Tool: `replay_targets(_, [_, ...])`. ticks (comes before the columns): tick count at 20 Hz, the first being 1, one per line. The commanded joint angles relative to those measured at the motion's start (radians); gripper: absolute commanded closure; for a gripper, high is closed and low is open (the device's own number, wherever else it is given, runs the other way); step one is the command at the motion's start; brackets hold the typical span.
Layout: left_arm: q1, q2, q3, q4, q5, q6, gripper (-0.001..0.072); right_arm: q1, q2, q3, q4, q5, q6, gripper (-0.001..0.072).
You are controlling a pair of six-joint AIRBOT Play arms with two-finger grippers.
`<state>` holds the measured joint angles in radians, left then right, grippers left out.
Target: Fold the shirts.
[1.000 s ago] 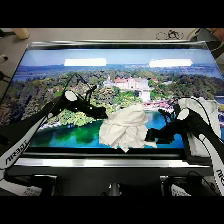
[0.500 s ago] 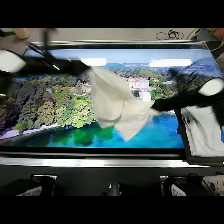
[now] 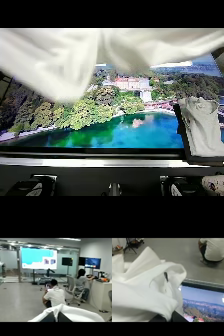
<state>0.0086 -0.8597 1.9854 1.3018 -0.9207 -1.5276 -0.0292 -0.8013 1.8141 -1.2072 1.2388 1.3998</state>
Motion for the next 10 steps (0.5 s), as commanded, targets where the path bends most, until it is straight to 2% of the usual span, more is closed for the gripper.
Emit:
replay_targets(1, [0.023, 0.016, -0.068, 0.14, -0.062, -0.025, 0.0682, 0.0, -0.013, 0.023, -0.111, 0.175, 0.056, 0.0688])
replay_targets(3, [0.023, -0.021, -0.171, 0.166, -0.153, -0.024, 0.0681, 0.0, -0.078, -0.039, -0.138, 0.426, 0.112, 0.0688])
replay_targets(4, [0.021, -0.037, -0.267, 0.163, -0.168, -0.025, 0.0681, 0.0, -0.101, -0.137, -0.132, 0.499, 0.124, 0.0688])
replay_targets(5, [0.018, -0.051, -0.389, 0.142, -0.151, -0.025, 0.0681, 0.0, -0.105, -0.278, -0.118, 0.49, 0.126, 0.0688])
replay_targets(7, [0.005, -0.08, -0.65, 0.061, -0.023, -0.025, 0.0681, 0.001, -0.098, -0.603, -0.076, 0.311, 0.125, 0.0688])
replay_targets(10, [-0.039, -0.182, -1.014, -0.122, 0.343, -0.026, 0.068, 0.001, -0.119, -1.042, 0.0, -0.147, 0.126, 0.0688])
